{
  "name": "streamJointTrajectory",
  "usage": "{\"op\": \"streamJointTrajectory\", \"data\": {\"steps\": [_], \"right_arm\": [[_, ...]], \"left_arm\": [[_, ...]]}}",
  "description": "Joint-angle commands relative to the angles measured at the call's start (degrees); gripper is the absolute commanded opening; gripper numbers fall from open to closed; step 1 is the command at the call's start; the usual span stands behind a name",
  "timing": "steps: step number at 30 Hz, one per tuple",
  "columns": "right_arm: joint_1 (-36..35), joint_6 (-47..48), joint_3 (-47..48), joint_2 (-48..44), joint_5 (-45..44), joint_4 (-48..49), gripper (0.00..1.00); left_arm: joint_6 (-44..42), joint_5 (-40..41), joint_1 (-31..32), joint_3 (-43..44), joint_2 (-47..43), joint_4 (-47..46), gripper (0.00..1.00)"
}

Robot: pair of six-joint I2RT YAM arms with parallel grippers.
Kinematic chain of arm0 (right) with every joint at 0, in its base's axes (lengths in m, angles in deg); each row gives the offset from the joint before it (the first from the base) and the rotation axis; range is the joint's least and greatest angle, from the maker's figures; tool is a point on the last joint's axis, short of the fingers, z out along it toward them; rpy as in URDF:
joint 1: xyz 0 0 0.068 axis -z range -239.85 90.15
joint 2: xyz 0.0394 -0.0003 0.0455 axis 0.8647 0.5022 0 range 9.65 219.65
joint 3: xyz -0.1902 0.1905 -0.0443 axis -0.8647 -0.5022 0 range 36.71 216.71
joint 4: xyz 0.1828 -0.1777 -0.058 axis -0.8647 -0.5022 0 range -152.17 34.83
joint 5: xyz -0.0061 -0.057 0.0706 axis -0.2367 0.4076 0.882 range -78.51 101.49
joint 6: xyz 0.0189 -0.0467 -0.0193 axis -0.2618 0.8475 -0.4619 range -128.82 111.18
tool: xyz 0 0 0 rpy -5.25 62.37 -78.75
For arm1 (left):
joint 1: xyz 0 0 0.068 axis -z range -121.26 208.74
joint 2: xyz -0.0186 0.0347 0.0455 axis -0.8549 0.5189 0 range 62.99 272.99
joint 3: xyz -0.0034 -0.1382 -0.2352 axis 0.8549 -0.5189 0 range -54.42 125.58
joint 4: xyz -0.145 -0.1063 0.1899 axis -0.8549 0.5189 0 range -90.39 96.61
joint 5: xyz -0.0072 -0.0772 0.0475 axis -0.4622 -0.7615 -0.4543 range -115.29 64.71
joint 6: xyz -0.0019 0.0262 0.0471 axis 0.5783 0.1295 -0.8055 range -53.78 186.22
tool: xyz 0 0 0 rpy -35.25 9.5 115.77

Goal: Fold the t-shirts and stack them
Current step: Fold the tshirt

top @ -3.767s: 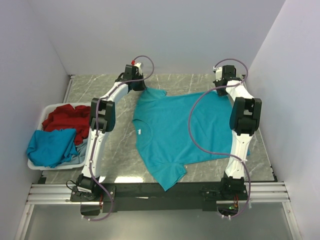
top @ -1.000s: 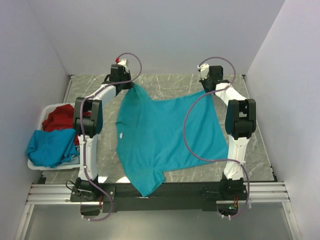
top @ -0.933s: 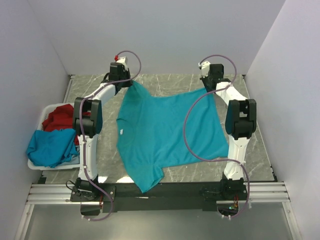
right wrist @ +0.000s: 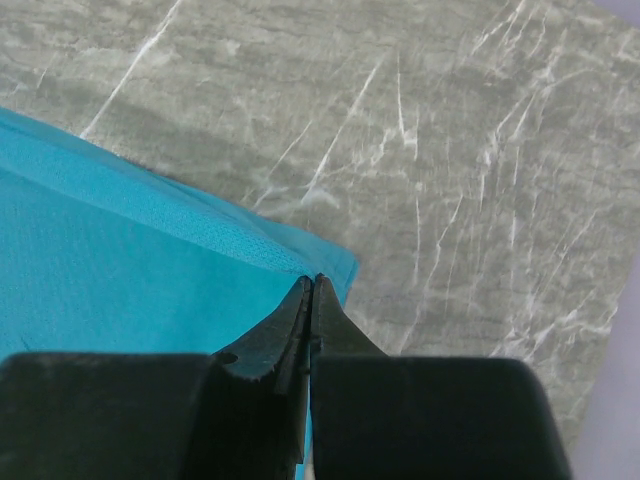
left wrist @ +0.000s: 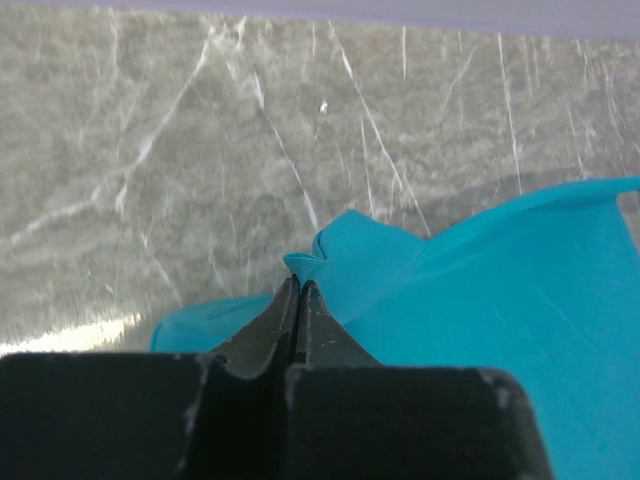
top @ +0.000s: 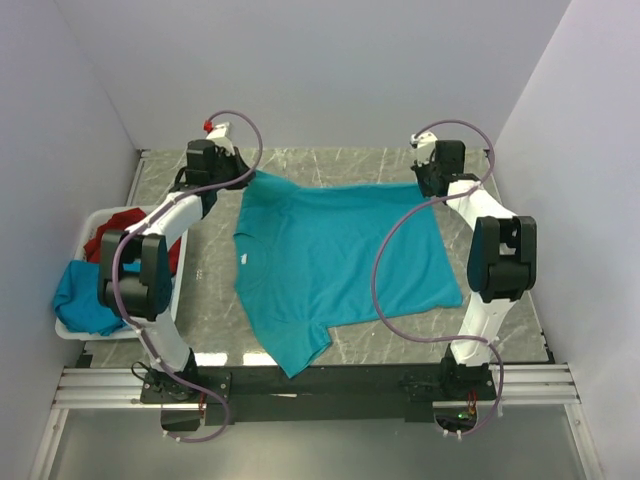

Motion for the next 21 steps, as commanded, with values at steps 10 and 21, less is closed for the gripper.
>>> {"op": "streamJointTrajectory", "data": {"steps": [10,21], "right_arm": [[3.39,-0.48,-2.83,-4.71,3.11,1.78,0.0],[5.67,0.93,-4.33,-4.0,6.98,-0.24,0.0]], "left_arm": [[-0.2,-0.8,0.23,-5.33,-8.52,2.66,0.0],[-0.99,-0.11,1.37,-9.82,-12.3,5.21,0.0]]}}
